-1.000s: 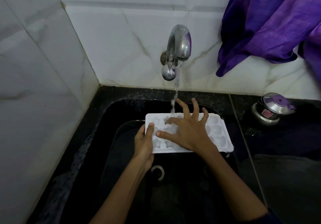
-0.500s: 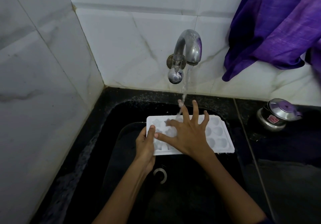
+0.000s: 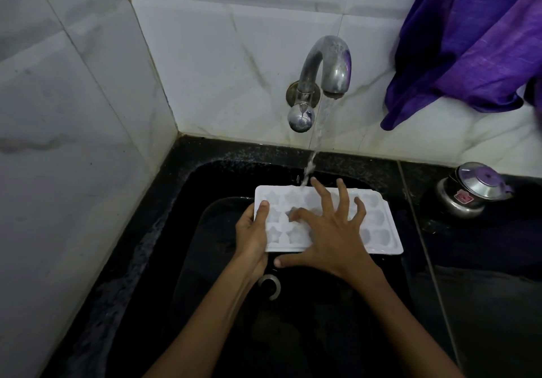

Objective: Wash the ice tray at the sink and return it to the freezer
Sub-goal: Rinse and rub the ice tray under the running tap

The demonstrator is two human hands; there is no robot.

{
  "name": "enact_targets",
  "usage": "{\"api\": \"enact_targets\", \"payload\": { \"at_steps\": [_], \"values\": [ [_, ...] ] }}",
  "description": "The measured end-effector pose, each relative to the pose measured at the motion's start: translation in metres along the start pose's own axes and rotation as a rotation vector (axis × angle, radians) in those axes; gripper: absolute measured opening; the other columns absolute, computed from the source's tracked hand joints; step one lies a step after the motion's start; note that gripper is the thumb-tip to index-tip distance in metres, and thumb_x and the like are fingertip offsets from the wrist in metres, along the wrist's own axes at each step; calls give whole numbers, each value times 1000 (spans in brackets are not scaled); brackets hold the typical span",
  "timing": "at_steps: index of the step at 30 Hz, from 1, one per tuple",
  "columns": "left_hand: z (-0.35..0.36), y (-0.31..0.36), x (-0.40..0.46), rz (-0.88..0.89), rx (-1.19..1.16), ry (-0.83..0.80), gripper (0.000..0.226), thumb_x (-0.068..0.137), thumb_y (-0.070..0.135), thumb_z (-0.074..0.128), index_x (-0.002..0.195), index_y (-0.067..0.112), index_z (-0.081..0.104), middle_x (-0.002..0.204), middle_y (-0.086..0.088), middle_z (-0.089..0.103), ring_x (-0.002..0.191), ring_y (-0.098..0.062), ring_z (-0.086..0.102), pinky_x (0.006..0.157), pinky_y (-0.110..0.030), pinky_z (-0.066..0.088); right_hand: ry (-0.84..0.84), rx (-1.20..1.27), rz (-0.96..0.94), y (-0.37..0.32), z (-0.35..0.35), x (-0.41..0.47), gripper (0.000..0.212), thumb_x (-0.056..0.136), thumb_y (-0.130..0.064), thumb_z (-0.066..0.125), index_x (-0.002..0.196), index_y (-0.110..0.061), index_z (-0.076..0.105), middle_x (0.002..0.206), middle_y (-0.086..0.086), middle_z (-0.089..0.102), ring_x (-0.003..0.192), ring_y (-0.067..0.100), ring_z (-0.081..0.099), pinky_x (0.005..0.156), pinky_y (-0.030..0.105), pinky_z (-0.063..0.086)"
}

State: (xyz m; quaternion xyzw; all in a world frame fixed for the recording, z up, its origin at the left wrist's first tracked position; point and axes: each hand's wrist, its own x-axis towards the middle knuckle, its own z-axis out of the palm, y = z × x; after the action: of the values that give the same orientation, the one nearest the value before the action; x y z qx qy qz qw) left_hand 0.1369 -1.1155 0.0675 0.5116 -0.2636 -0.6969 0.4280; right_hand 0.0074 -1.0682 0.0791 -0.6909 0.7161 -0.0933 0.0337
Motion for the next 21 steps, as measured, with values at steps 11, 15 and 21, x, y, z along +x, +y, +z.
{"api": "enact_targets", "payload": {
  "at_steps": [11, 15, 21],
  "values": [
    [8, 0, 7, 5, -7, 11, 26, 96, 30, 51, 112, 13, 62, 103, -13, 71, 84, -26, 68, 61, -32, 59, 270, -90, -12, 4, 8, 11, 72, 46, -93, 39, 87, -41, 66, 149, 6, 35, 139, 41, 13, 103, 58, 8],
    [6, 1, 10, 1, -3, 25, 21, 96, 31, 50, 103, 17, 64, 101, -12, 71, 81, -24, 68, 63, -33, 58, 285, -90, -34, 1, 10, 12, 72, 50, -92, 36, 89, -40, 69, 148, 7, 38, 138, 42, 15, 103, 58, 8],
    [2, -3, 8, -30, -2, 33, 29, 96, 33, 49, 112, 12, 63, 101, -12, 72, 83, -24, 69, 71, -37, 58, 195, -90, -31, 1, 15, 15, 71, 43, -92, 38, 83, -42, 67, 147, 5, 32, 139, 41, 12, 103, 58, 8]
  ]
}}
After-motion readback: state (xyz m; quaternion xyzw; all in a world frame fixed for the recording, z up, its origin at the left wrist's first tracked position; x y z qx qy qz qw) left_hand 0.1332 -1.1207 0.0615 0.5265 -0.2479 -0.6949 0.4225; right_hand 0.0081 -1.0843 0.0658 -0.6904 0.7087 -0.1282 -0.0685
